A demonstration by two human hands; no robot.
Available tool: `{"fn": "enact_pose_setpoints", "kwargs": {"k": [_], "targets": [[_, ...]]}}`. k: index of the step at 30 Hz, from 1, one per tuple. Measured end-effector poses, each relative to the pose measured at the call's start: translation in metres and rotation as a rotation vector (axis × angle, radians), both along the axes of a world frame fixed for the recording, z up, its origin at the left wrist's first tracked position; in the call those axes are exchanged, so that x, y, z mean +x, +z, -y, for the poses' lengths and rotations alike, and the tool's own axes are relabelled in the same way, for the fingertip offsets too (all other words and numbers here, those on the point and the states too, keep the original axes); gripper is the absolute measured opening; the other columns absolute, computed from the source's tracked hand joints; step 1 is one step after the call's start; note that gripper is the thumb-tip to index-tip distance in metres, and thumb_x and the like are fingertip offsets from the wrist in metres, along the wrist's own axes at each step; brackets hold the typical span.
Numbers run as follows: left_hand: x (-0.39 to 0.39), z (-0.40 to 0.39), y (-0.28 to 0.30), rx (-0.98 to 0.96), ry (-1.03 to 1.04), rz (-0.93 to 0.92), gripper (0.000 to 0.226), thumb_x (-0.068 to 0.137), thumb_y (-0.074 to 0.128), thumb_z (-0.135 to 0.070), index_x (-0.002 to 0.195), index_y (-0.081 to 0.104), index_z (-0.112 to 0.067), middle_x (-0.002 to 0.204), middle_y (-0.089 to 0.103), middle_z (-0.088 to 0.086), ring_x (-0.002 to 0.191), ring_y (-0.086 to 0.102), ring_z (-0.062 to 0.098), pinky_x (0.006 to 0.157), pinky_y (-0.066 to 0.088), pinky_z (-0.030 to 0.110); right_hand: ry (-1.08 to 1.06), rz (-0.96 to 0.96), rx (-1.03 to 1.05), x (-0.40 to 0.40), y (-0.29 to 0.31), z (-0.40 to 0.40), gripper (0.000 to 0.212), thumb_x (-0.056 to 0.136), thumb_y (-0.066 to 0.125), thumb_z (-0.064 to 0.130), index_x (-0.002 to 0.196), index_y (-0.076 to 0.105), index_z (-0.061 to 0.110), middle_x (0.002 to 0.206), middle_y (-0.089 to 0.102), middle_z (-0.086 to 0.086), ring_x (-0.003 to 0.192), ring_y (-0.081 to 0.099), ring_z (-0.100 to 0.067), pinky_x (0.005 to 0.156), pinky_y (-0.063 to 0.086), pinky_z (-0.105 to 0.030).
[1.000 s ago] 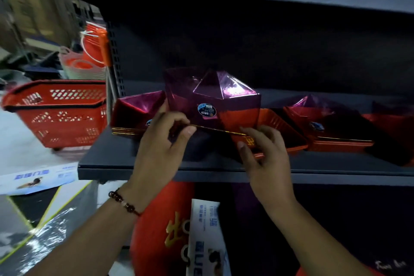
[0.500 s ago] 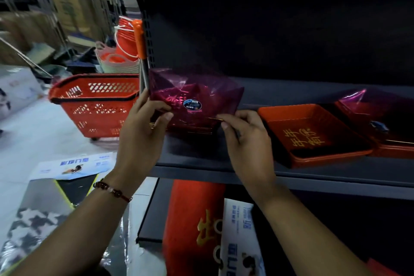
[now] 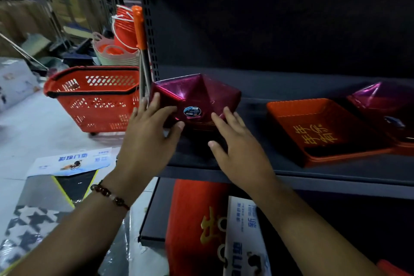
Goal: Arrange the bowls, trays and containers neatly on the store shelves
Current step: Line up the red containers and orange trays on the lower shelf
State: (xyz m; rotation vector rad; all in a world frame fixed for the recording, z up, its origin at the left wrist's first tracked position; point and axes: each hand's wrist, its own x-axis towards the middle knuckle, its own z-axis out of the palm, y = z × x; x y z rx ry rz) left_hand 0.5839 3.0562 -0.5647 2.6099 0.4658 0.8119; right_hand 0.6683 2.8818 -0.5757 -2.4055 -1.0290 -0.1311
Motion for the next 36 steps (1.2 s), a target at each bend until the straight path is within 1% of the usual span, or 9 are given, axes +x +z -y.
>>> {"fn": "enact_pose_setpoints", "kwargs": {"k": [6,9,13,18,21,25,29,32,36], "targets": [[0.016,0.065,0.007,0.234,-0.206,-0.084,0.057,0.096,0.043,-0.047,0.147,0.035,-0.024,0.16,0.016,0.005,0.148,0.007,0.026,0.118,-0.002,0.036,-0.021,0.144,-0.052,0.001,0.011,0.044,0.065,0.096,0.05,0.033,0.152,0.017,0.024,0.161,0.014,-0.001,0.148,0.0,-0.017,0.118,-0.002,-0.029],[0.028,0.096,0.008,0.286,-0.27,-0.144,0.063,0.097,0.035,-0.051,0.152,0.02,-0.025,0.162,0.003,0.004,0.148,-0.004,0.024,0.119,-0.006,0.038,-0.081,0.172,-0.114,0.007,0.016,0.084,0.066,0.096,0.052,0.033,0.152,0.02,0.019,0.159,0.018,-0.004,0.148,0.002,-0.022,0.119,-0.003,-0.031],[0.044,0.14,0.008,0.287,-0.363,-0.143,0.065,0.097,0.034,-0.05,0.153,0.018,-0.022,0.162,0.004,0.005,0.148,-0.003,0.025,0.12,-0.002,0.042,-0.245,0.148,-0.118,0.018,0.025,0.149,0.067,0.092,0.058,0.03,0.15,0.027,0.018,0.157,0.025,-0.006,0.147,0.009,-0.026,0.119,0.002,-0.034],[0.07,0.204,0.008,0.22,-0.496,-0.107,0.064,0.097,0.037,-0.049,0.153,0.017,-0.024,0.162,0.004,0.003,0.149,-0.001,0.024,0.12,0.001,0.042,-0.477,0.106,-0.004,0.037,0.029,0.235,0.064,0.086,0.055,0.039,0.146,0.037,0.022,0.15,0.039,0.0,0.142,0.025,-0.024,0.114,0.028,-0.045],[0.087,0.241,0.007,0.186,-0.562,-0.075,0.062,0.098,0.04,-0.046,0.152,0.019,-0.025,0.162,0.006,0.003,0.149,0.001,0.023,0.12,0.003,0.043,-0.627,0.112,0.05,0.056,0.021,0.278,0.054,0.089,0.058,0.028,0.14,0.043,0.019,0.143,0.046,-0.005,0.132,0.04,-0.025,0.105,0.039,-0.047],[0.108,0.279,0.002,0.148,-0.626,-0.058,0.059,0.099,0.04,-0.042,0.152,0.021,-0.024,0.161,0.009,0.003,0.148,0.003,0.024,0.12,0.002,0.041,-0.66,0.18,-0.096,0.092,0.015,0.313,0.054,0.094,0.054,0.022,0.145,0.038,0.013,0.151,0.037,-0.01,0.141,0.029,-0.03,0.115,0.026,-0.048],[0.124,0.301,-0.008,0.143,-0.665,-0.079,0.058,0.099,0.04,-0.04,0.152,0.021,-0.025,0.162,0.008,0.004,0.148,0.003,0.025,0.12,0.003,0.042,-0.571,0.124,-0.39,0.131,0.023,0.323,0.053,0.097,0.046,0.022,0.148,0.032,0.02,0.155,0.031,-0.005,0.145,0.02,-0.029,0.118,0.014,-0.043],[0.131,0.306,-0.014,0.134,-0.671,-0.088,0.058,0.099,0.041,-0.04,0.152,0.021,-0.025,0.161,0.01,0.004,0.148,0.004,0.025,0.12,0.006,0.043,-0.506,0.209,-0.504,0.144,0.03,0.326,0.035,0.095,0.049,0.018,0.129,0.058,0.021,0.132,0.059,-0.01,0.124,0.051,-0.027,0.108,0.034,-0.042],[0.134,0.304,-0.016,0.105,-0.66,-0.08,0.058,0.099,0.042,-0.039,0.151,0.022,-0.025,0.161,0.012,0.003,0.148,0.005,0.023,0.12,0.008,0.041,-0.58,0.209,-0.421,0.138,0.06,0.326,0.028,0.097,0.049,0.027,0.117,0.062,0.013,0.109,0.068,-0.014,0.094,0.065,-0.032,0.082,0.052,-0.048]]}}
